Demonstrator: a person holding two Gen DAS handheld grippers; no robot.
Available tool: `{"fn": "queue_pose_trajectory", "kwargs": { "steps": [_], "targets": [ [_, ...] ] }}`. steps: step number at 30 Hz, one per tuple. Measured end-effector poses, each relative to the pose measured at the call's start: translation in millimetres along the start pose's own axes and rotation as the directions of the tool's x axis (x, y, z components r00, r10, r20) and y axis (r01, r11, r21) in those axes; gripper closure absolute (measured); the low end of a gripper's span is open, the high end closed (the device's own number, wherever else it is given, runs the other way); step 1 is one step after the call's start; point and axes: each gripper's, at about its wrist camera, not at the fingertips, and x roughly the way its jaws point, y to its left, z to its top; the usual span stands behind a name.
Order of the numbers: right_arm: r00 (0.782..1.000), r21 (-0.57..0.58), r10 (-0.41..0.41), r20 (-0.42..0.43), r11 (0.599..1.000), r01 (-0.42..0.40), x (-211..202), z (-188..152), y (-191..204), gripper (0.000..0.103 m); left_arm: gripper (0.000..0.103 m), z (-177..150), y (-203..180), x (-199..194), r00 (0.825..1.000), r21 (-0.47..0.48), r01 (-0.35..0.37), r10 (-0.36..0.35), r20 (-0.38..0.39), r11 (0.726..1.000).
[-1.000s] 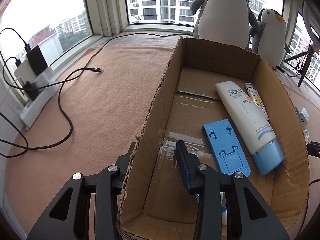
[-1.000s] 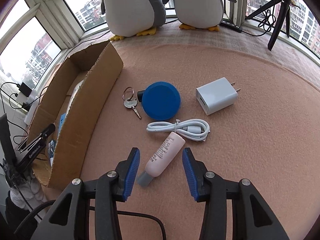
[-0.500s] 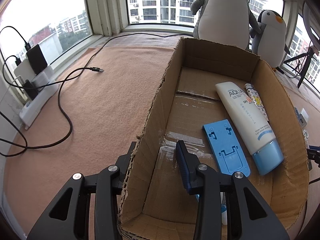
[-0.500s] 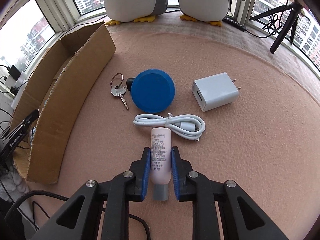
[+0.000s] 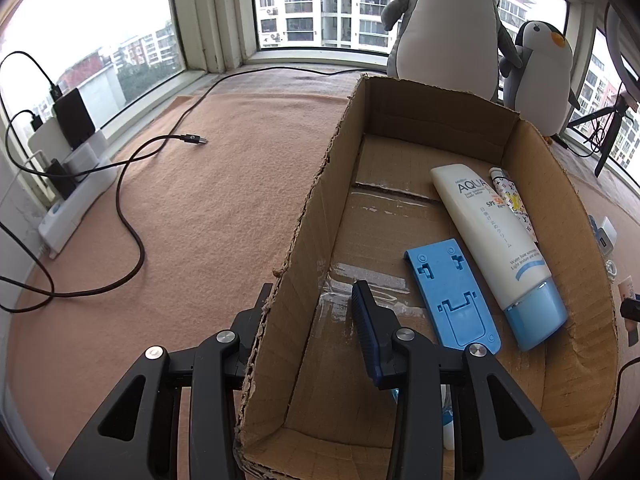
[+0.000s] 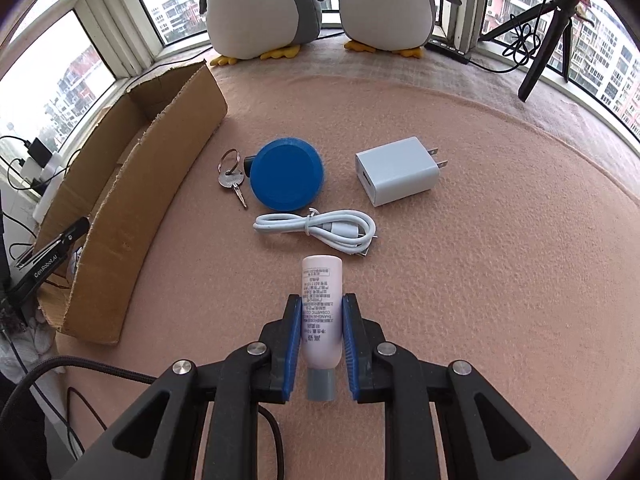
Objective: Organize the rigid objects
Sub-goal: 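Carry the pink tube with the right gripper into the box and release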
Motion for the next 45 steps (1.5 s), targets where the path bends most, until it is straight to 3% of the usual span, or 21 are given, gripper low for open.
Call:
{"fn": "queue_pose_trajectory", "kwargs": {
  "steps": [10, 21, 33, 45],
  "targets": [
    [0.991, -0.043, 0.054, 0.119, 0.998, -0.049, -38, 26, 27, 0.085, 0.066, 0, 0, 0, 1.000, -0.001, 0.001, -0.001, 0.000, 1.000],
    [0.968, -0.164, 0.174, 0.181, 0.976, -0.145, -54, 62, 93, 0.085, 0.066, 0, 0, 1, 1.000, -0.007, 0.007, -0.007, 0.001, 1.000],
    [0.954, -0.267, 0.254, 0.158, 0.941, -0.207, -31, 87, 166, 0.085, 0.066, -1, 0, 1, 1.000, -0.015, 0.021, -0.021, 0.002, 1.000],
    [0.958, -0.297, 0.264, 0.113, 0.929, -0.221, -5, 96, 191, 0.085, 0.066, -2, 0, 0, 1.000, -0.024, 0.027, -0.027, 0.005, 0.999]
  ]
}}
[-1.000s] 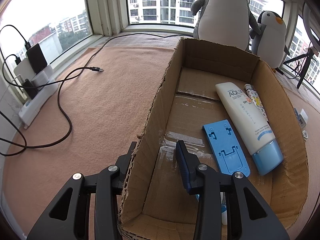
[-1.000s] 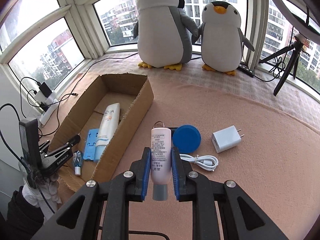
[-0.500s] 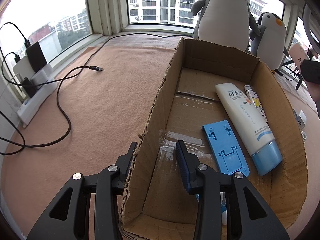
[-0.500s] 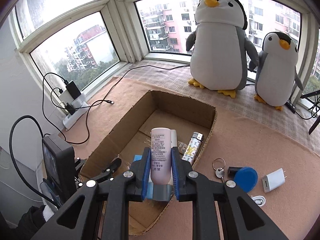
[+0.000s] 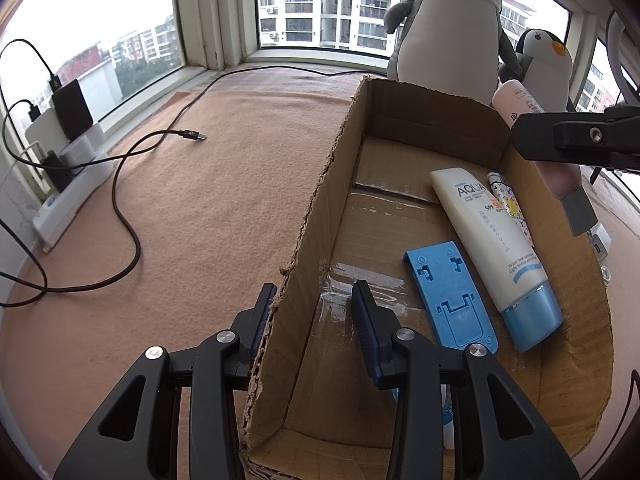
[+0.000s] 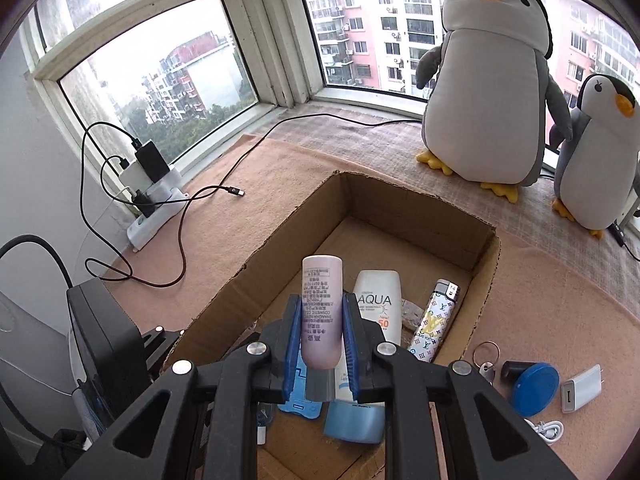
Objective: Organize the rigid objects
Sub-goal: 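Carry the pink tube with the right gripper into the box and release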
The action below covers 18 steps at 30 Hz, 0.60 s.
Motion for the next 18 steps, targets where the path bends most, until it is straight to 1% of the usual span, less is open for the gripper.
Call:
{"fn": "queue_pose_trajectory", "kwargs": {
  "steps": [12, 13, 14, 15, 16, 18],
  "targets": [
    [1.000, -0.012, 0.007, -0.018, 1.000, -0.008, 16, 4, 2, 0.085, 0.066, 0, 0, 0, 1.000, 0.000, -0.001, 0.001, 0.000, 1.000],
    [1.000, -0.013, 0.010, -0.019, 1.000, -0.011, 16, 5, 2, 0.083, 0.066, 0, 0, 0, 1.000, 0.000, 0.000, 0.000, 0.000, 1.000],
    [1.000, -0.010, 0.014, -0.022, 1.000, -0.014, 16, 5, 2, 0.078, 0.066, 0, 0, 0, 1.000, 0.000, 0.000, 0.000, 0.000, 1.000],
    [1.000, -0.004, 0.017, -0.022, 1.000, -0.017, 16, 4, 1, 0.062, 0.066, 0, 0, 0, 1.000, 0.000, 0.000, 0.000, 0.000, 1.000],
    [1.000, 0.002, 0.020, -0.013, 1.000, -0.020, 14, 4, 0, 0.051, 0.066, 0, 0, 0, 1.000, 0.000, 0.000, 0.000, 0.000, 1.000],
    [1.000, 0.008, 0.013, 0.002, 1.000, -0.013, 10, 4, -3, 0.049, 0.066, 0, 1, 0, 1.000, 0.000, 0.000, 0.000, 0.000, 1.000]
  ]
}}
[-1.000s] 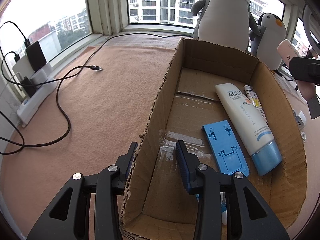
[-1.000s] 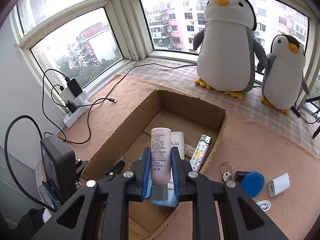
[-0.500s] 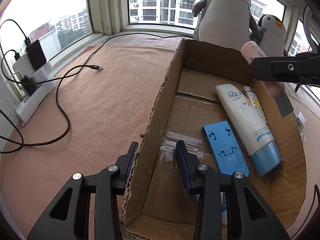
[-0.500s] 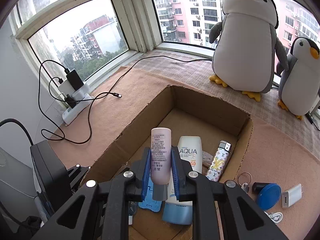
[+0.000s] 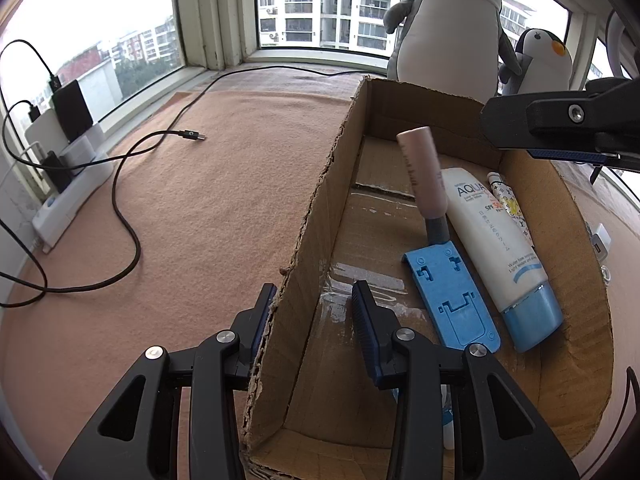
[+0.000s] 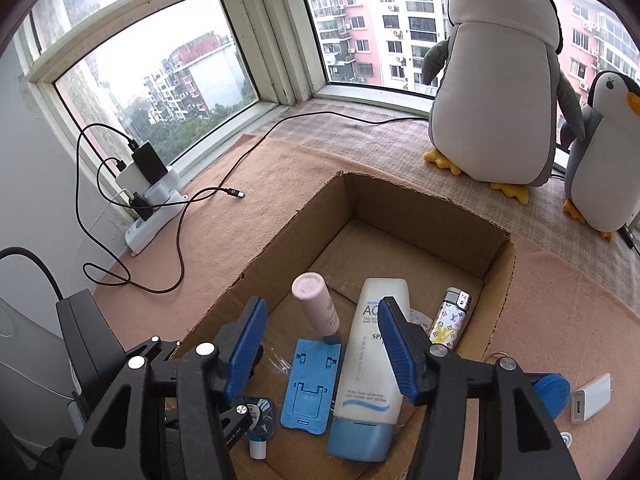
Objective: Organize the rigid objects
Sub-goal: 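Carry the pink tube with the right gripper into the box and release, then move the right gripper to the white USB cable and grasp it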
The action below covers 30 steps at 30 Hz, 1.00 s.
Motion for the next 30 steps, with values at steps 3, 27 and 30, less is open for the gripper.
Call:
{"fn": "queue_pose_trajectory", "kwargs": {
  "steps": [3, 27, 30],
  "targets": [
    [1.000, 0.008, -0.005, -0.003, 1.000, 0.005, -1, 0, -4, 0.049, 0.066, 0, 0, 0, 1.000, 0.000, 0.000, 0.000, 0.000, 1.000],
    [0.998, 0.043, -0.061, 0.020, 0.997, 0.060, -40, -20, -39, 0.049, 0.066, 1, 1, 0, 1.000, 0.008, -0.008, 0.008, -0.001, 1.000],
    [0.997, 0.075, -0.075, 0.022, 0.995, 0.073, -53, -31, -58, 0.049, 0.066, 1, 0, 0, 1.000, 0.015, -0.011, 0.011, -0.001, 1.000]
  ]
}}
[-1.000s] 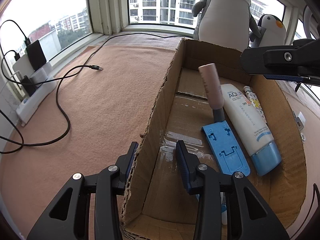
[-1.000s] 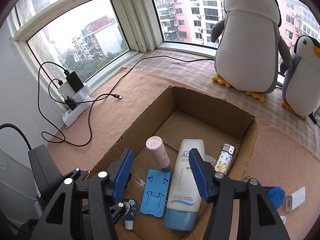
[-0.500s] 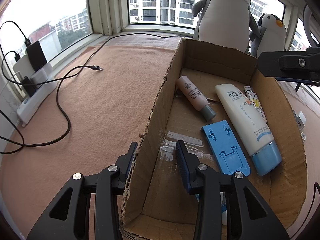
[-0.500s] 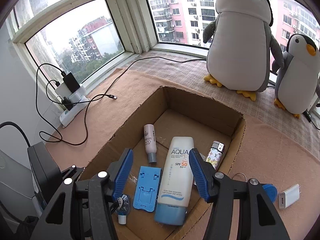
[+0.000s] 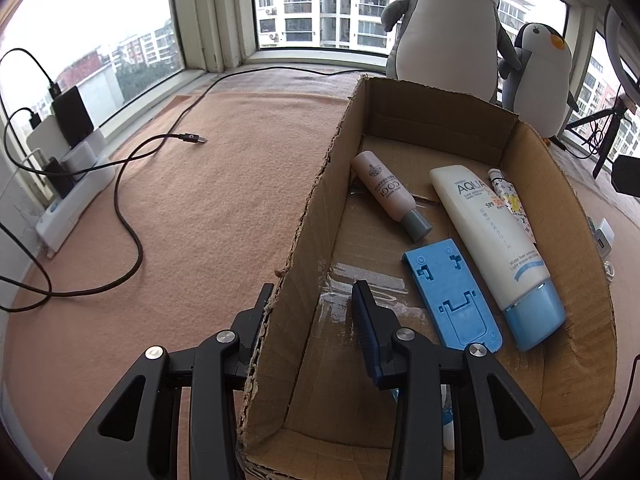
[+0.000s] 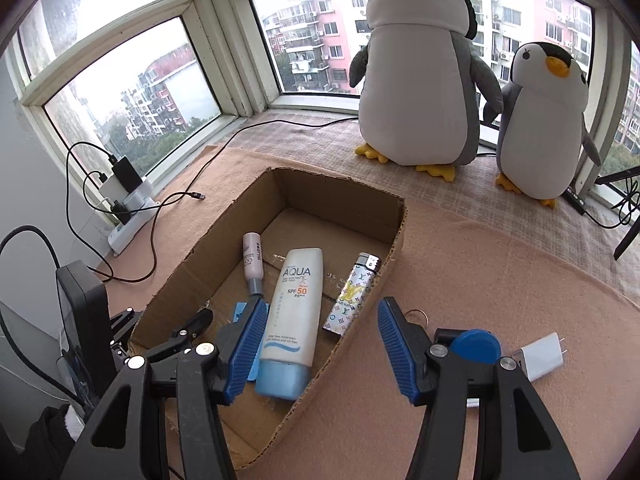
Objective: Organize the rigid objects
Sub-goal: 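Move the right gripper to the white USB cable and grasp it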
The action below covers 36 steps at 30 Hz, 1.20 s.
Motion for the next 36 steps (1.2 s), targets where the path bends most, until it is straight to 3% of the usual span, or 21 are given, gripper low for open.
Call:
{"fn": "queue_pose_trajectory", "kwargs": {
  "steps": [11, 17, 22, 28, 36],
  "targets": [
    [0.998, 0.111, -0.059, -0.014, 0.992, 0.060, -35, -49, -82, 0.049, 0.066, 1, -2, 0, 1.000, 0.014, -0.013, 0.013, 0.000, 1.000],
    [0.994, 0.132, -0.085, -0.064, 0.987, 0.093, -34, -78, -106, 0.049, 0.066, 2, -3, -1, 1.000, 0.022, -0.023, 0.023, -0.004, 0.999],
    [0.993, 0.120, -0.082, -0.082, 0.989, 0.092, -21, -83, -114, 0.049, 0.066, 2, -5, -1, 1.000, 0.030, -0.028, 0.028, -0.007, 0.999],
    [0.995, 0.062, -0.058, -0.086, 0.996, 0.063, -4, -72, -119, 0.049, 0.066, 1, -5, 0, 0.999, 0.031, -0.030, 0.031, -0.008, 0.999],
    [0.990, 0.074, 0.075, -0.123, 0.995, -0.066, 16, -59, -129, 0.049, 0.065, 1, -4, 0, 0.999, 0.030, -0.031, 0.031, -0.009, 0.999]
  ]
}}
